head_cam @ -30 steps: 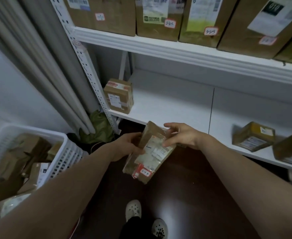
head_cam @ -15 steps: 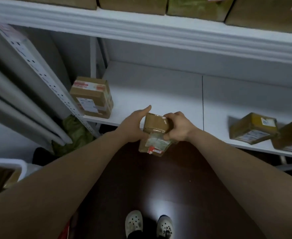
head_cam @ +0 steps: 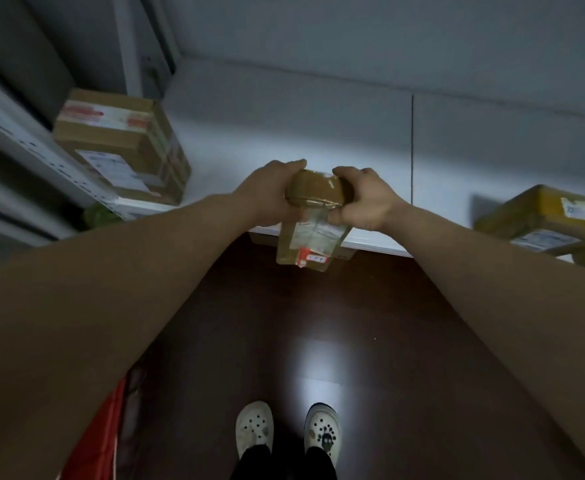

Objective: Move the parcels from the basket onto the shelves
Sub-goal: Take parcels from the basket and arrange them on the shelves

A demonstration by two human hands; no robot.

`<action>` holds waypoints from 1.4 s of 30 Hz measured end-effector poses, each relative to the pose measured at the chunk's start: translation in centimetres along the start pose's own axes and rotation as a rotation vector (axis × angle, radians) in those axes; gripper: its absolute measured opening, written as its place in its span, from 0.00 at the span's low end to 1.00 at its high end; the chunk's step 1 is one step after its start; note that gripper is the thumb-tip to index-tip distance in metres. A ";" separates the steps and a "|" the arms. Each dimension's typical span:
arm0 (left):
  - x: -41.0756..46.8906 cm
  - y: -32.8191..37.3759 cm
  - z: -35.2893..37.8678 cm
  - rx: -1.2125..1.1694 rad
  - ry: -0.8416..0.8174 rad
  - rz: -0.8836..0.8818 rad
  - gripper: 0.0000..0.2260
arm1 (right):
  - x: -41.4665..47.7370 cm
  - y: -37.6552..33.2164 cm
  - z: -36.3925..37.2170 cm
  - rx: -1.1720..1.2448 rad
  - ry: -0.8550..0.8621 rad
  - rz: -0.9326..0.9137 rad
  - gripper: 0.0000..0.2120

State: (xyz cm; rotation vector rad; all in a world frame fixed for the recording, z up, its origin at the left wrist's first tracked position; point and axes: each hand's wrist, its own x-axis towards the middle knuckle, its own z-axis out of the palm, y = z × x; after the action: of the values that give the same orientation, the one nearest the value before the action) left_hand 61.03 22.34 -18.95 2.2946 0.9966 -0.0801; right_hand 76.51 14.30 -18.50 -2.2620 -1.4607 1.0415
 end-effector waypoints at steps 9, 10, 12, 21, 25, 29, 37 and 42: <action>-4.9 3.4 -5.5 -0.147 -0.087 -0.141 0.37 | -4.6 -3.3 -4.1 0.323 -0.025 0.029 0.32; -6.1 4.1 -6.6 -0.156 -0.087 -0.150 0.36 | -5.5 -4.0 -4.8 0.358 -0.029 0.024 0.31; -8.7 5.6 -8.8 -0.176 -0.082 -0.165 0.34 | -7.6 -5.7 -6.0 0.416 -0.053 0.016 0.31; -21.2 11.8 -19.1 -0.271 0.064 -0.197 0.36 | -18.2 -15.3 -12.5 0.509 -0.094 -0.170 0.33; -25.5 15.2 -23.9 -0.412 0.228 -0.169 0.40 | -22.7 -19.6 -16.7 0.540 -0.008 -0.264 0.28; -28.8 18.8 -28.5 -0.564 0.363 -0.055 0.23 | -26.7 -23.4 -21.1 0.592 0.099 -0.351 0.27; -32.4 23.5 -34.1 -0.630 0.404 0.088 0.14 | -32.5 -28.3 -27.5 0.724 0.344 -0.522 0.22; -32.7 24.6 -36.3 -0.664 0.470 0.145 0.10 | -33.2 -29.7 -29.0 0.773 0.387 -0.587 0.28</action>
State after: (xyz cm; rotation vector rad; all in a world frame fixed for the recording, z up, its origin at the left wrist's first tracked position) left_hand 47.72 9.43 32.48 1.7769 0.8923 0.7666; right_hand 67.87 3.91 32.89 -1.2856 -1.1578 0.7362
